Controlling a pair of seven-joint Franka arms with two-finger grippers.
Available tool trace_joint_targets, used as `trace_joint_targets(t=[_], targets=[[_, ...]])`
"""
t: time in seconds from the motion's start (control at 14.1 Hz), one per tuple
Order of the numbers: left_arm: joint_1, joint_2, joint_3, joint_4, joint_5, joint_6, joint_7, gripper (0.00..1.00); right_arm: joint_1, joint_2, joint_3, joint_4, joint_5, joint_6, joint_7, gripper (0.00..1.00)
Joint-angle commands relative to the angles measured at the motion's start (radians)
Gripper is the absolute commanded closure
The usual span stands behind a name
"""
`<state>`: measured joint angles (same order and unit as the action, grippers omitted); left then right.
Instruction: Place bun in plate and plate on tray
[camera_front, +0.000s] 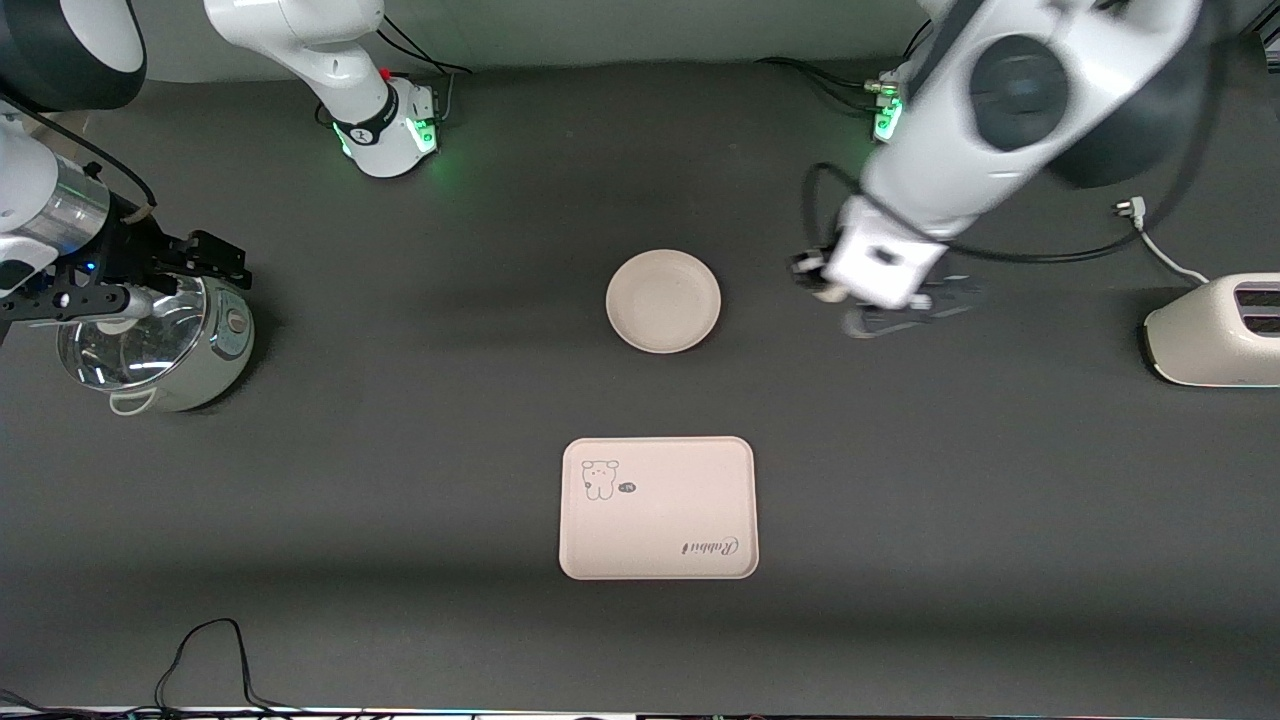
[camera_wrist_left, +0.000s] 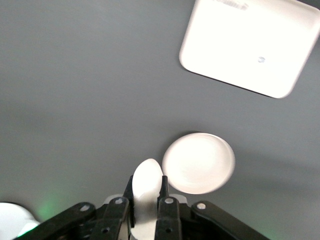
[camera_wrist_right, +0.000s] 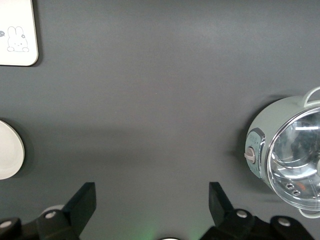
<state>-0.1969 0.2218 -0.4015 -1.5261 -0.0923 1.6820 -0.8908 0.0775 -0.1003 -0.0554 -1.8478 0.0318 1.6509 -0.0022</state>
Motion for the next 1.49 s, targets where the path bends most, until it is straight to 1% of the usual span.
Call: trace_joint_targets(t=[0.0, 0.07, 0.14, 0.28, 0.43, 0.57, 0.64, 0.78, 0.85, 0.92, 1.07, 1.14, 1.21, 1.35, 1.42], targets=[[-0.06, 0.068, -0.013, 0.018, -0.001, 0.047, -0.08, 0.79, 0.008, -0.004, -0.003, -0.011, -0.016, 0.015, -0.018, 0.0], [-0.099, 0.091, -0.011, 0.009, 0.011, 0.068, -0.104, 0.8, 0.008, -0.006, -0.003, -0.014, -0.015, 0.015, -0.015, 0.0], [-0.114, 0.109, -0.013, -0.018, 0.022, 0.106, -0.115, 0.79, 0.008, -0.006, -0.003, -0.016, -0.012, 0.015, -0.013, 0.0], [-0.156, 0.114, -0.013, -0.106, 0.022, 0.207, -0.123, 0.79, 0.008, -0.004, -0.003, -0.016, -0.003, 0.021, -0.006, 0.0], [-0.174, 0.114, -0.013, -0.23, 0.026, 0.348, -0.125, 0.79, 0.011, 0.004, 0.006, -0.022, 0.002, 0.041, 0.052, 0.0], [-0.199, 0.125, -0.011, -0.381, 0.061, 0.549, -0.14, 0.79, 0.022, 0.01, 0.041, -0.025, 0.003, 0.065, 0.089, 0.0], [-0.206, 0.146, -0.011, -0.423, 0.095, 0.62, -0.167, 0.79, 0.022, 0.019, 0.048, -0.025, 0.003, 0.076, 0.105, 0.0], [-0.24, 0.213, -0.011, -0.43, 0.193, 0.654, -0.245, 0.79, 0.022, 0.033, 0.048, -0.027, 0.003, 0.096, 0.105, 0.0], [-0.242, 0.244, -0.011, -0.427, 0.254, 0.674, -0.296, 0.79, 0.024, 0.034, 0.049, -0.027, 0.003, 0.098, 0.106, 0.0], [-0.245, 0.27, -0.013, -0.428, 0.288, 0.697, -0.333, 0.79, 0.031, 0.034, 0.054, -0.027, 0.003, 0.099, 0.108, 0.0], [-0.257, 0.295, -0.011, -0.425, 0.301, 0.706, -0.347, 0.78, 0.042, 0.036, 0.058, -0.03, 0.005, 0.113, 0.126, 0.0], [-0.259, 0.298, -0.011, -0.425, 0.301, 0.706, -0.355, 0.74, 0.045, 0.036, 0.066, -0.036, 0.013, 0.118, 0.128, 0.0], [-0.259, 0.298, -0.013, -0.425, 0.301, 0.706, -0.361, 0.73, 0.047, 0.034, 0.078, -0.039, 0.039, 0.118, 0.129, 0.0], [-0.269, 0.3, -0.013, -0.424, 0.301, 0.706, -0.382, 0.65, 0.047, 0.037, 0.097, -0.04, 0.071, 0.125, 0.149, 0.0], [-0.28, 0.3, -0.013, -0.422, 0.301, 0.706, -0.41, 0.3, 0.047, 0.037, 0.12, -0.047, 0.079, 0.128, 0.16, 0.0]])
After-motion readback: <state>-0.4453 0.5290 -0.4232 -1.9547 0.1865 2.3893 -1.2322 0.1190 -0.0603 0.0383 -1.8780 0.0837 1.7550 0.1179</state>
